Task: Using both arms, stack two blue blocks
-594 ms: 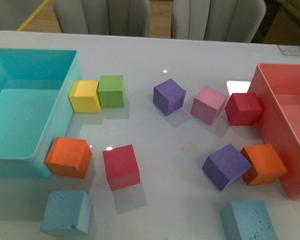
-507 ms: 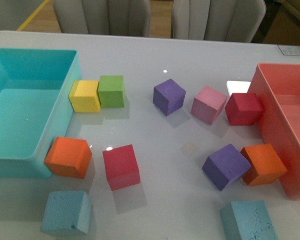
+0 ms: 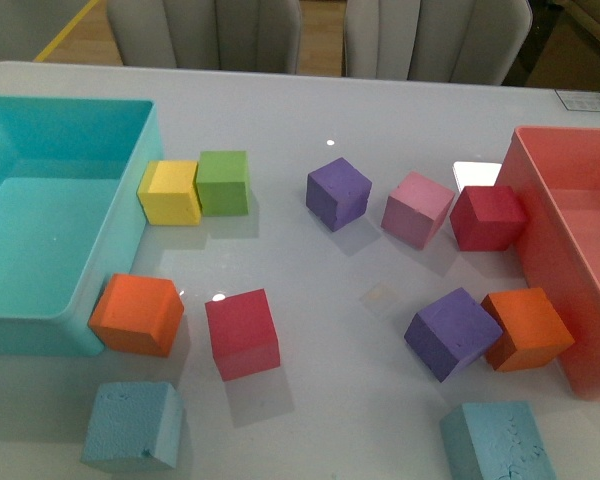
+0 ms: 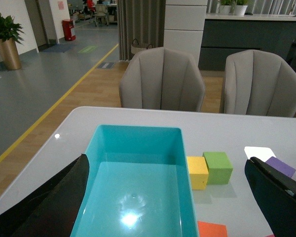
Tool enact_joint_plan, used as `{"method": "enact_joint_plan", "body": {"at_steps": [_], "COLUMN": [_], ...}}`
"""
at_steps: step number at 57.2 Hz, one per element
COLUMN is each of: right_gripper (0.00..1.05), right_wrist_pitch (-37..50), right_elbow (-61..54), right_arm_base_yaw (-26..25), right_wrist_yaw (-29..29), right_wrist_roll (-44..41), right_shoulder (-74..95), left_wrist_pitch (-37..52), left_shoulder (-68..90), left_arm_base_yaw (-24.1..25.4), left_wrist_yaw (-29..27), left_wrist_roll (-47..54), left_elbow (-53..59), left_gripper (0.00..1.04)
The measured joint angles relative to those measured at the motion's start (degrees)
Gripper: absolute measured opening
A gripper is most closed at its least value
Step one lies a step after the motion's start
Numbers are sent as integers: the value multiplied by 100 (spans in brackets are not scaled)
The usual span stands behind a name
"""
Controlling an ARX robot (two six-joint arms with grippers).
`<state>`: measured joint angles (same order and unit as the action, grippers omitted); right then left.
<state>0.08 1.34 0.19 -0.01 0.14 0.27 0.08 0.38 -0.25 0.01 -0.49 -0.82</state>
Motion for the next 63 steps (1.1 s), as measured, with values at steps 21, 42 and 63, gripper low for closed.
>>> {"method": "enact_joint_plan", "body": {"at_steps": [21,42,63], "right_gripper": [96,96,96], "right_wrist_pitch": [-2094,1029,2308], "right_elbow": [940,986,1637], "right_arm_base_yaw": [407,1864,2079], "right_wrist_yaw": [-658,184,422], "right_wrist_roll": [-433,-138,247], "right_shoulder": [2988,7344,10347], "left_wrist_pitch": [0,0,0], "left_shoulder": [0,0,0], "left_arm_base_yaw": [0,0,0], "left_wrist_yaw": [-4,0,-2], "left_wrist_roll": [2,2,2], "left_elbow": [0,0,0], "left_gripper": [96,96,96]}}
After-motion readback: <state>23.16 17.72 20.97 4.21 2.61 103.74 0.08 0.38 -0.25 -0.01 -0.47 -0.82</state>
